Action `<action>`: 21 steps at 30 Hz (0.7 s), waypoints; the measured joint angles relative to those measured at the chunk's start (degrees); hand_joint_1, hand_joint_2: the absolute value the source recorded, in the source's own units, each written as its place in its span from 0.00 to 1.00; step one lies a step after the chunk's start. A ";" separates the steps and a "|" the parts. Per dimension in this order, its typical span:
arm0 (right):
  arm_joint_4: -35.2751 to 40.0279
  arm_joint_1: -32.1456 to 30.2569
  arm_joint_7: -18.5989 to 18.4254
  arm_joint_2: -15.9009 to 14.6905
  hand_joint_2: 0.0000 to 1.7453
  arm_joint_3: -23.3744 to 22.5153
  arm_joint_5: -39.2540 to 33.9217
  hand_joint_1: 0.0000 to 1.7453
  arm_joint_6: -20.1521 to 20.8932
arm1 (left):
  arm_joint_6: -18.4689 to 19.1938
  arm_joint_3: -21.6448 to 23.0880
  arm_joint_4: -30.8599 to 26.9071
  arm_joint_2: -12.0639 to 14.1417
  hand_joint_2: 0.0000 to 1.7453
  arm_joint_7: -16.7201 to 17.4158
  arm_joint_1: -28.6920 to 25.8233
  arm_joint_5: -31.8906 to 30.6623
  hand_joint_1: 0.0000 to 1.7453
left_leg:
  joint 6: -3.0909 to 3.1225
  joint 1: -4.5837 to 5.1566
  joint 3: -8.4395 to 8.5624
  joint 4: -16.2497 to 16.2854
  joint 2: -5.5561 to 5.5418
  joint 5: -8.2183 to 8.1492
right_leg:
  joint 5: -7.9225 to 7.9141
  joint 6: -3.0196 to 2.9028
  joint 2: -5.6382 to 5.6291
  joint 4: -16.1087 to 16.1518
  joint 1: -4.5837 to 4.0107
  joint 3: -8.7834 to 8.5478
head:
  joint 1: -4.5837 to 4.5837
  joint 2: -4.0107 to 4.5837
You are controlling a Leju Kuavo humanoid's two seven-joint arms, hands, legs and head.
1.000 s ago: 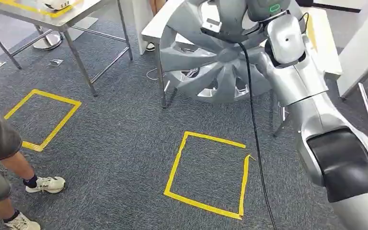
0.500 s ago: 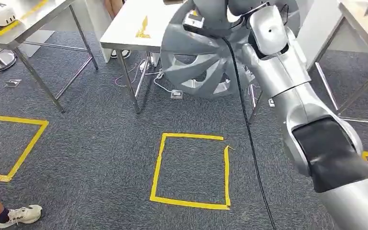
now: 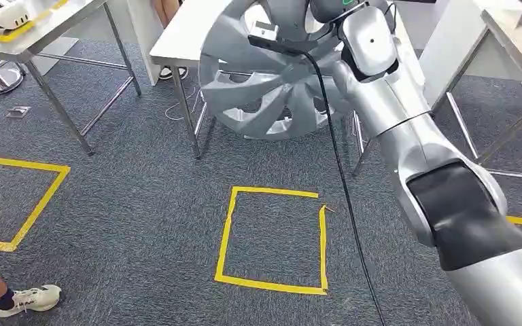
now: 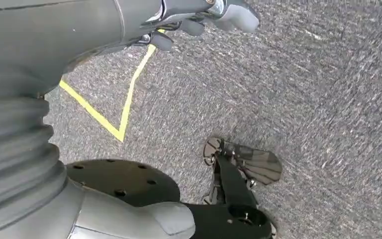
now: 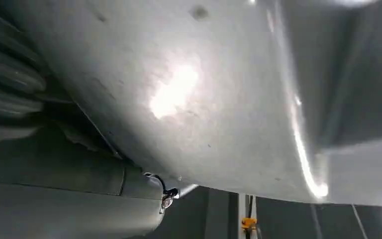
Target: Take the parts from the cabinet and place them on the table.
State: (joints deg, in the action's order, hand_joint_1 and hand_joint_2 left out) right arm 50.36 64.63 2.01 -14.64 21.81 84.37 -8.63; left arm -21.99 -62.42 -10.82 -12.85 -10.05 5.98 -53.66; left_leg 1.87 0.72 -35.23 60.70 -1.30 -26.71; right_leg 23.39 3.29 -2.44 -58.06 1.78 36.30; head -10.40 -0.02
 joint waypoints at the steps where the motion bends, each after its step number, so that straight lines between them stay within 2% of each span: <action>1: -0.04 -0.12 -0.11 0.00 1.00 0.02 0.00 1.00 -0.02 | 0.00 -0.07 0.00 0.04 1.00 0.00 0.00 0.00 0.00 | 0.30 -0.07 -0.03 -0.46 0.06 0.03 | -0.61 0.35 -0.05 -0.84 -0.01 0.10 | -0.02 0.00; 3: -0.11 -0.27 -0.13 -0.04 1.00 0.02 0.04 1.00 -0.02 | 0.13 -0.13 0.00 0.04 1.00 0.02 -0.04 0.00 0.00 | 1.01 -0.43 0.58 -0.83 0.41 -0.08 | -0.41 0.46 0.35 -1.59 0.02 0.73 | 0.00 0.00; 4: -0.09 -0.22 -0.13 -0.02 1.00 0.04 0.04 1.00 -0.02 | 0.15 -0.13 0.00 0.04 1.00 0.04 -0.05 -0.02 0.00 | 1.15 -0.46 0.79 -0.83 0.57 -0.10 | 0.77 0.36 1.35 -3.24 -0.04 1.45 | -0.02 0.00; 5: -0.09 -0.18 -0.15 -0.02 1.00 0.04 -0.02 1.00 0.06 | 0.15 -0.13 0.00 0.04 1.00 0.04 -0.04 -0.04 0.00 | 1.22 -0.46 0.86 -0.82 0.74 -0.06 | 2.78 0.30 1.65 -6.73 -0.16 3.12 | -0.04 0.00; 7: -0.09 -0.42 -0.31 -0.04 1.00 0.11 -0.07 1.00 0.48 | 0.15 -0.13 0.00 0.04 1.00 0.22 -0.12 -0.11 0.00 | 1.16 -0.44 0.89 -0.75 1.16 -0.04 | 6.87 0.45 1.65 -15.60 -0.19 7.63 | -0.02 0.00; 8: -0.09 -0.65 -0.50 -0.04 1.00 0.15 -0.18 1.00 0.68 | 0.15 -0.15 0.00 0.07 1.00 0.22 -0.19 -0.18 0.00 | 1.10 -0.45 0.90 -0.72 1.34 -0.08 | 7.64 0.36 1.66 -18.24 -0.17 9.14 | -0.04 0.00; 9: -0.09 -0.78 -0.70 -0.04 1.00 0.15 -0.24 1.00 0.85 | 0.13 -0.15 0.00 0.07 1.00 0.24 -0.21 -0.22 0.00 | 0.97 -0.50 0.94 -0.66 1.47 -0.09 | 7.07 0.34 1.74 -18.12 -0.11 9.37 | -0.02 0.00; 10: -0.09 -0.78 -0.90 -0.04 1.00 0.17 -0.39 1.00 1.03 | 0.13 -0.15 0.00 0.07 1.00 0.28 -0.21 -0.28 0.00 | 0.76 -0.56 1.04 -0.63 1.58 -0.23 | 5.28 0.10 1.90 -15.31 -0.06 8.19 | -0.02 0.00; 12: -0.09 -0.68 -1.14 -0.04 1.00 0.15 -0.93 1.00 1.29 | 0.11 -0.15 0.00 0.07 1.00 0.44 -0.20 -0.55 0.00 | 0.07 -0.80 1.51 -0.51 1.73 -0.71 | -0.38 0.01 2.45 -4.86 0.01 3.11 | -0.02 0.00; 13: -0.09 -0.76 -1.14 -0.07 1.00 0.11 -1.14 1.00 1.29 | 0.11 -0.15 0.00 0.09 1.00 0.46 -0.21 -0.57 0.00 | -0.38 -0.81 1.58 -0.52 1.82 -0.97 | -0.48 0.08 2.87 -1.94 -0.11 1.75 | -0.04 0.00; 14: -0.11 -0.68 -1.09 -0.11 1.00 0.09 -1.47 1.00 1.35 | -0.04 -0.15 -0.04 0.20 1.00 0.46 -0.09 -0.61 0.00 | -0.81 -0.70 1.42 -0.32 1.86 -0.93 | 1.37 -0.45 3.10 -1.01 -0.70 2.02 | 0.09 0.00; 15: -0.11 -0.81 -1.11 -0.11 1.00 0.09 -1.88 1.00 1.42 | -0.07 -0.15 -0.07 0.24 1.00 0.52 -0.10 -0.66 0.00 | -1.32 -0.59 1.18 -0.56 1.92 -1.03 | 0.64 -1.21 3.10 -1.40 -0.95 1.70 | 0.15 0.00; 16: -0.11 -1.27 -1.11 -0.20 1.00 0.02 -2.32 1.00 1.33 | -0.07 -0.17 -0.04 0.26 1.00 0.55 -0.25 -0.68 0.00 | -1.86 -0.61 1.63 -0.26 1.97 -1.06 | 0.38 -1.85 2.84 -1.43 -0.93 1.74 | 0.22 0.00; 18: 0.13 -1.79 -1.14 -0.33 1.00 -0.20 -3.12 1.00 0.98 | -0.09 -0.17 -0.06 0.33 1.00 0.52 -0.29 -0.83 0.00 | -2.49 -0.65 1.68 -0.21 2.01 -1.37 | 0.31 -2.71 2.60 -1.30 -0.62 1.05 | 0.31 0.00; 19: 0.54 -1.93 -1.14 -0.37 1.00 -0.37 -3.47 1.00 0.94 | -0.09 -0.15 -0.04 0.33 1.00 0.44 -0.26 -1.00 0.00 | -2.68 -0.81 1.23 0.97 1.85 -1.99 | 0.50 -3.15 2.58 -1.21 -0.59 0.72 | 0.43 0.00; 20: 0.88 -2.07 -1.16 -0.39 1.00 -0.57 -3.76 1.00 0.94 | -0.07 -0.15 -0.04 0.33 1.00 0.35 -0.23 -1.03 0.00 | -2.86 -0.80 -0.09 3.66 1.77 -3.34 | 0.66 -3.43 2.52 -1.21 -0.59 0.50 | 0.85 0.00; 21: 1.23 -2.35 -1.16 -0.39 1.00 -0.72 -4.15 1.00 1.03 | -0.07 -0.15 -0.04 0.33 1.00 0.28 -0.24 -1.05 0.00 | -3.11 -0.86 -2.25 7.94 1.73 -5.22 | 0.82 -3.68 2.32 -1.21 -0.64 0.31 | 1.03 0.00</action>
State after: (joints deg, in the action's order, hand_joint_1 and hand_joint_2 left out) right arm 51.58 62.28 0.85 -15.04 21.09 80.21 -7.61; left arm -22.05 -62.58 -10.86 -12.52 -9.77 5.75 -54.71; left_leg -1.24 -0.14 -37.47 68.64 0.43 -31.93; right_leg 24.22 -0.39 -0.13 -59.27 1.13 36.60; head -9.38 -0.02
